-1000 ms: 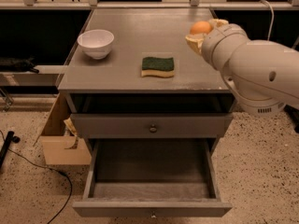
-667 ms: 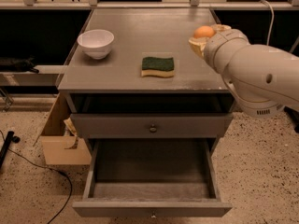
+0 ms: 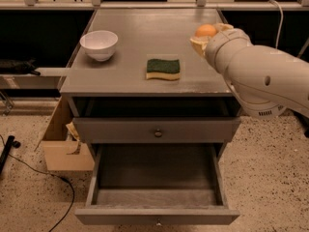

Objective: Pick orange from middle drawer and place on counter

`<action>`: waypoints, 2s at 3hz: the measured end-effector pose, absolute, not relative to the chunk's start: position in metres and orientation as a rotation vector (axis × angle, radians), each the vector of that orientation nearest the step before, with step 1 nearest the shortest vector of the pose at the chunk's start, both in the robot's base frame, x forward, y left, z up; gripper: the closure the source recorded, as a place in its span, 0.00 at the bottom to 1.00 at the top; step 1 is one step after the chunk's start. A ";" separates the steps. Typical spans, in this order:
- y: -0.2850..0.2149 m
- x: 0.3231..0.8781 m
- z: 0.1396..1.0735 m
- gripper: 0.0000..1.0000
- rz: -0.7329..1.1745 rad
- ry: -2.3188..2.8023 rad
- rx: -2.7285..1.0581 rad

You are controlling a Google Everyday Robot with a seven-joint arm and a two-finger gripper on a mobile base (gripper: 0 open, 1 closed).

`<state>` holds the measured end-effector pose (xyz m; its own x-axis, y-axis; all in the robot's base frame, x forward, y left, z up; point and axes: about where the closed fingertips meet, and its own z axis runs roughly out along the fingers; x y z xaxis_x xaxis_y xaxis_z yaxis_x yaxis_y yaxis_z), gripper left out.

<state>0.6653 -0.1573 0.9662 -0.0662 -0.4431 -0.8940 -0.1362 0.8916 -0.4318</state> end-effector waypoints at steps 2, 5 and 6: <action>-0.152 0.685 0.968 1.00 -0.045 1.695 -0.290; -0.161 0.687 0.933 1.00 -0.041 1.756 -0.255; -0.160 0.692 0.915 1.00 -0.048 1.791 -0.256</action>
Offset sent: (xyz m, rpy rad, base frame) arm 0.0472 -0.0081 -0.0046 0.5079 0.0821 0.0250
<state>0.6925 -0.1596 0.9154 -0.2121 -0.1990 -0.9568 -0.1478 0.9743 -0.1699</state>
